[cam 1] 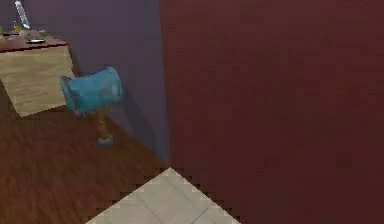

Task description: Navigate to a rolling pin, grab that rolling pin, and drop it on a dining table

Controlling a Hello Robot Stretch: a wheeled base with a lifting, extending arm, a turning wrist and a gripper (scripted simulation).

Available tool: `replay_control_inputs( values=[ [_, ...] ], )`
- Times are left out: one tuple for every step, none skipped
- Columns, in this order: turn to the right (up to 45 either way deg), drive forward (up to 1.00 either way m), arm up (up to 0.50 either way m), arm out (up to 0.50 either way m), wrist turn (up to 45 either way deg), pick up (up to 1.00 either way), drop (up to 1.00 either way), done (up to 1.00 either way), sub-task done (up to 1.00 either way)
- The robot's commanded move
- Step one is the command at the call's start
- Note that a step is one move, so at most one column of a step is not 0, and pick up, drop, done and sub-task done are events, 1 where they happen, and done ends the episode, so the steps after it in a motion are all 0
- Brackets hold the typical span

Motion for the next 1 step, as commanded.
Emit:
replay_control_inputs(
  values=[
    [-33.0, 0.0, 0.0, 0.0, 0.0, 0.0, 0.0, 0.0, 0.0]
  ],
)
